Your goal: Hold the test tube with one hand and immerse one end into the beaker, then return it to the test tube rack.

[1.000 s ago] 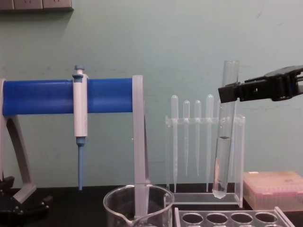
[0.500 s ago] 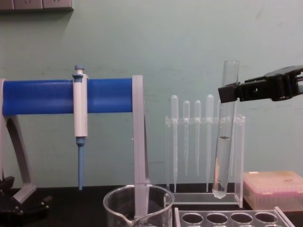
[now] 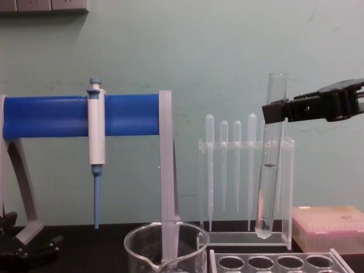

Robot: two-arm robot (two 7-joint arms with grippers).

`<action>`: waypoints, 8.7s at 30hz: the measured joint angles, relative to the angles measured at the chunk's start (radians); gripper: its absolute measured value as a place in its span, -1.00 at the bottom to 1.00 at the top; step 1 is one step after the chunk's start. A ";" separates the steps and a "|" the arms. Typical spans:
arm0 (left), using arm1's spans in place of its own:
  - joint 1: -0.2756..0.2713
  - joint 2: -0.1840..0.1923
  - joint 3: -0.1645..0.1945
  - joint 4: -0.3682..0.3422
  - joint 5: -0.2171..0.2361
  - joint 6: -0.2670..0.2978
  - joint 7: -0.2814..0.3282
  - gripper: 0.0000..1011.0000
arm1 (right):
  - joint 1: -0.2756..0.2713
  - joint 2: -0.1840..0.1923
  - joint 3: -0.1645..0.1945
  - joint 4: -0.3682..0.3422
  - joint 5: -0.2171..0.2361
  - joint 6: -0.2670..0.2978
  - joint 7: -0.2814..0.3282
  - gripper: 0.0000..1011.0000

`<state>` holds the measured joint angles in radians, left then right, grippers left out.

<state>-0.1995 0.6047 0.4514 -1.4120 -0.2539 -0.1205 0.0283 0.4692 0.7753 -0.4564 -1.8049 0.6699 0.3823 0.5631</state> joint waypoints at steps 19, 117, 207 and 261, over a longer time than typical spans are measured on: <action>0.000 0.000 0.000 0.000 0.000 0.000 0.000 0.98 | 0.000 0.000 0.000 0.000 0.000 0.000 0.000 -0.54; 0.000 0.000 0.000 0.000 0.000 0.000 0.000 0.98 | 0.105 -0.238 -0.270 0.234 -0.152 -0.082 0.004 -0.54; 0.000 0.000 0.000 0.000 0.000 0.000 0.000 0.98 | 0.076 -0.250 -0.251 0.235 -0.190 -0.089 0.009 -0.54; 0.000 0.000 0.000 0.000 0.000 0.000 0.000 0.98 | 0.076 -0.250 -0.251 0.235 -0.190 -0.089 0.009 -0.54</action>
<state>-0.1995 0.6047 0.4514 -1.4120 -0.2539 -0.1205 0.0283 0.5457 0.5257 -0.7070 -1.5698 0.4797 0.2933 0.5721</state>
